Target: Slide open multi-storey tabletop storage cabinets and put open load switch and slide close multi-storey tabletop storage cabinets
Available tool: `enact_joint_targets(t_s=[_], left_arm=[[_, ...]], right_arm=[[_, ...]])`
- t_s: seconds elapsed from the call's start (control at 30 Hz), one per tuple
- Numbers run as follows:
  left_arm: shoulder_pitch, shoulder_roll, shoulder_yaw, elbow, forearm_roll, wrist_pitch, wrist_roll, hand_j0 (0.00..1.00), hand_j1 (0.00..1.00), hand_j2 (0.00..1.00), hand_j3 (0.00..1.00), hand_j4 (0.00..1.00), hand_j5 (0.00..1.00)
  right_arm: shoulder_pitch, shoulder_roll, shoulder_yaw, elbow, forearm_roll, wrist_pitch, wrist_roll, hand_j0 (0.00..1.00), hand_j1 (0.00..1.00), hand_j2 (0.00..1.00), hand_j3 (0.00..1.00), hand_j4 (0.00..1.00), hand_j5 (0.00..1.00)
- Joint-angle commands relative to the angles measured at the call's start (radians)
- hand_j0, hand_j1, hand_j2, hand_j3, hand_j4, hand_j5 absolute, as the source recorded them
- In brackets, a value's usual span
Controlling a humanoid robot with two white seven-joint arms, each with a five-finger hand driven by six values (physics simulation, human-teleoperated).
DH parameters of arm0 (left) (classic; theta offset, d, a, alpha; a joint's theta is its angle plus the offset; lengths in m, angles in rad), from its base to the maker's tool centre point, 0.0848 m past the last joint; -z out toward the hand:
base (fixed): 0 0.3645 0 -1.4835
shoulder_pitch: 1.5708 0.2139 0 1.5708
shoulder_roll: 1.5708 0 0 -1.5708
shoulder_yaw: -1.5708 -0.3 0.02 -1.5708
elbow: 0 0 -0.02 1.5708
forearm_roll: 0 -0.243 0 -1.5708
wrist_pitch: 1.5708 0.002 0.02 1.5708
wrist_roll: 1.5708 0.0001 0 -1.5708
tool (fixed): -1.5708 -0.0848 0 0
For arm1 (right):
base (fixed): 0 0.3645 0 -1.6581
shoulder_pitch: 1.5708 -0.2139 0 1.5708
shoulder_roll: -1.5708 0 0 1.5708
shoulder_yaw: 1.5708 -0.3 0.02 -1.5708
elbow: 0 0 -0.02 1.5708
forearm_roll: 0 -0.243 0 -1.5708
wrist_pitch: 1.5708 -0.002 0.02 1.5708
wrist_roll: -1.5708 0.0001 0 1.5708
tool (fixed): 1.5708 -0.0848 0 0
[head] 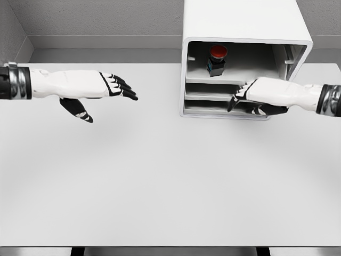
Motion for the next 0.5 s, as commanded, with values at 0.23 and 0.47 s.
enact_joint_targets(t_s=[0.23, 0.47], left_arm=[[0.003, 0.000, 0.000, 0.006, 0.006, 0.003, 0.000, 1.00, 1.00, 1.00, 1.00, 1.00, 1.00], [0.006, 0.000, 0.000, 0.009, 0.006, 0.003, 0.000, 1.00, 1.00, 1.00, 1.00, 1.00, 1.00]], right_arm=[[0.218, -0.093, -0.257, -0.137, -0.015, 0.004, -0.001, 1.00, 1.00, 1.00, 1.00, 1.00, 1.00], [0.371, -0.110, -0.248, -0.135, -0.015, 0.004, -0.001, 1.00, 1.00, 1.00, 1.00, 1.00, 1.00]])
